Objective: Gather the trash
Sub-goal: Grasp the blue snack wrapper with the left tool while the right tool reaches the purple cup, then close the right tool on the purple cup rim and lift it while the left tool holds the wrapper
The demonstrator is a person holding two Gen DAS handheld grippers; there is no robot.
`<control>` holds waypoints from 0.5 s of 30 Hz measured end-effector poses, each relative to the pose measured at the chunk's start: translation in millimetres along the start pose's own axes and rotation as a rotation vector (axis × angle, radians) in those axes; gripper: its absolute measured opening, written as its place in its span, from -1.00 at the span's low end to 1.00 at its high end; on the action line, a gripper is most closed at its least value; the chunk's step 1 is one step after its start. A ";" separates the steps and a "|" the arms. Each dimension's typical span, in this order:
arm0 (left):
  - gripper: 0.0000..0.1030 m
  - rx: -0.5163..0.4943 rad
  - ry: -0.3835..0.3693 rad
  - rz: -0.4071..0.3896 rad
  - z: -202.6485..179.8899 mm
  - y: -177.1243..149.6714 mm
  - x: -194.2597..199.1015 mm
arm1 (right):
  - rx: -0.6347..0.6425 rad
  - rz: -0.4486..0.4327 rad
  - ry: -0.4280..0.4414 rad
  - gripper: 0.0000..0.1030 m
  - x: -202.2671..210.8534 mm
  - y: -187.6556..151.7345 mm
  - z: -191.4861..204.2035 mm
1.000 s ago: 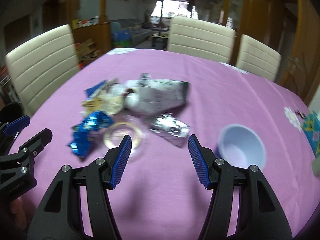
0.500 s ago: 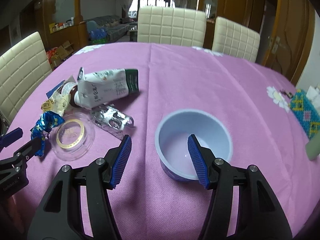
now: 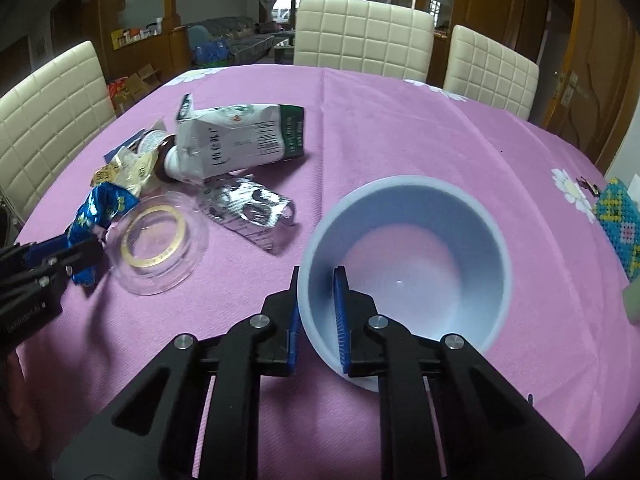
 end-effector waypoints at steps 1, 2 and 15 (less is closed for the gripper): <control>-0.34 -0.002 -0.001 -0.001 0.4 -0.5 0.4 | 0.004 -0.005 0.003 -0.72 1.3 -0.2 2.6; -0.35 0.001 0.004 -0.007 1.0 -1.5 2.1 | 0.009 -0.009 0.007 -0.74 2.6 -0.1 5.3; -0.40 -0.068 0.102 -0.156 6.4 -10.2 50.6 | 0.131 -0.092 0.083 -0.79 34.4 4.7 57.9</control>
Point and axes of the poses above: each gripper's, at about its wrist camera, not at the fingertips, and x roughly against the way its jaws point, z to its left, y to its top, the point moved 1 cm from there along -x, roughly the way its jaws point, and after that the axes turned 1 degree about -x, right-handed, at the moved point
